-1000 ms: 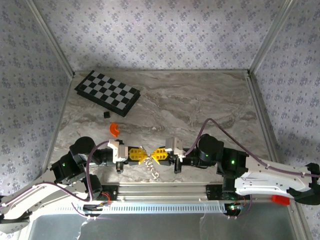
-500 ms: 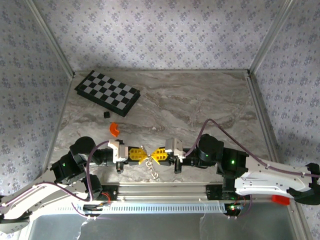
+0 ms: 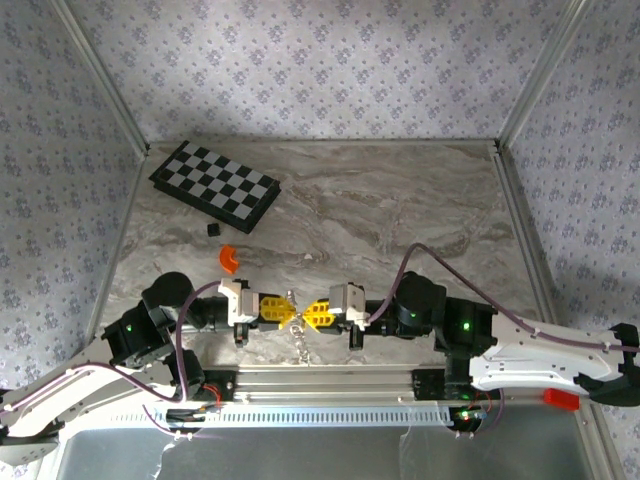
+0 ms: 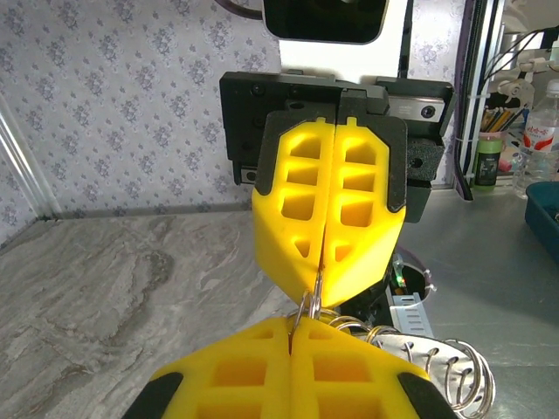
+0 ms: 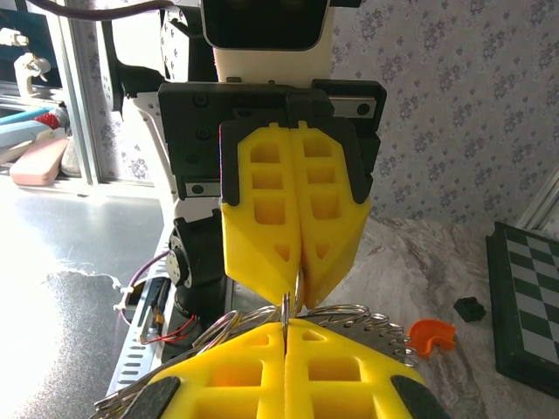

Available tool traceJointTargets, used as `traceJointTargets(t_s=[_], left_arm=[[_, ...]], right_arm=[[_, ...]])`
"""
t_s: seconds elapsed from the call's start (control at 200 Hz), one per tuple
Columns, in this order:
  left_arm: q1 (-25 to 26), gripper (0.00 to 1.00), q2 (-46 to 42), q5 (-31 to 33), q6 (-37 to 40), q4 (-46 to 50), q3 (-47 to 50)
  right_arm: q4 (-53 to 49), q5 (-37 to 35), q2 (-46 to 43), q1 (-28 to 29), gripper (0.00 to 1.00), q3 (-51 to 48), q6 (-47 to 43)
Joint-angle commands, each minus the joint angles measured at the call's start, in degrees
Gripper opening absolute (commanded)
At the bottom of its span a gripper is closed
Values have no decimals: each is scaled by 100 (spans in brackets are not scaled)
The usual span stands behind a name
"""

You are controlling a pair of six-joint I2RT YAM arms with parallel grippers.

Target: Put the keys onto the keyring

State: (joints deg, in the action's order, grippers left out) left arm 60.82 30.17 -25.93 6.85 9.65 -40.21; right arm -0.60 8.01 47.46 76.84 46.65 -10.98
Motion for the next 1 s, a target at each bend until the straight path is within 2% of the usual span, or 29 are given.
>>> traceJointTargets(t_s=[0.0, 0.994], left_arm=[[35, 0, 94, 90, -18, -161, -224], [50, 0, 344, 179, 53, 137, -382]], right_arm=[[218, 30, -52, 103, 0, 37, -175], [171, 34, -129, 40, 0, -12, -346]])
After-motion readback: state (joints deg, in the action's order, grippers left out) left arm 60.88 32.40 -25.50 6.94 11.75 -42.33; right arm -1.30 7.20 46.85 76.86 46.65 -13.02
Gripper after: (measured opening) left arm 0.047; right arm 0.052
